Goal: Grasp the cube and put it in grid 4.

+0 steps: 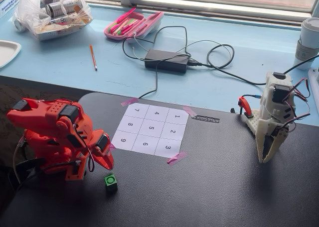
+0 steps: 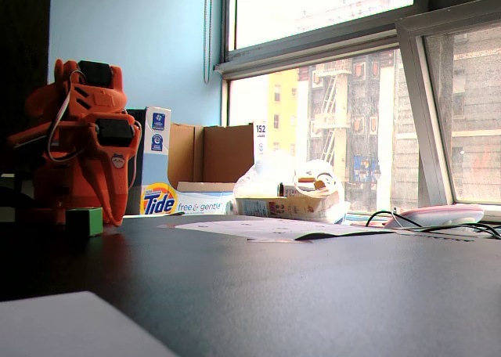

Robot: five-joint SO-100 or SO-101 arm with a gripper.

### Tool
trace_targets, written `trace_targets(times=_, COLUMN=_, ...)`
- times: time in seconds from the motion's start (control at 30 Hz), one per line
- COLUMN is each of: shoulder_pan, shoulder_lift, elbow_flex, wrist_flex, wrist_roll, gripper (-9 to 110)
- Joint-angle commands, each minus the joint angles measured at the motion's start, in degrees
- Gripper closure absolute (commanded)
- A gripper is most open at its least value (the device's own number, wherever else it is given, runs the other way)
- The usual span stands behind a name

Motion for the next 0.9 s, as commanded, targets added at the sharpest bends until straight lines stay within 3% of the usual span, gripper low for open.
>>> trace_targets(times=0.0, shoulder_pan=-0.6, shoulder_lift=0.1, elbow_flex=0.4, wrist_flex=0.1, wrist_roll=-0.4, gripper=101)
trace_targets(times=0.33, shoulder_pan=-0.9, shoulder_lift=-3.6, elbow_flex=-1.0, wrist_flex=-3.2, wrist_roll=-1.8, gripper=100)
trace_targets(times=0.7, shoulder_pan=-0.5, shoulder_lift=-20.0, elbow_flex=-17.1, wrist_flex=-3.4, wrist_roll=-0.5, gripper=70)
trace_targets(times=0.87, shoulder_pan=2.3, shoulder_lift=-27.3, elbow_flex=-25.7, wrist_flex=-0.5, wrist_roll=-0.6, gripper=69)
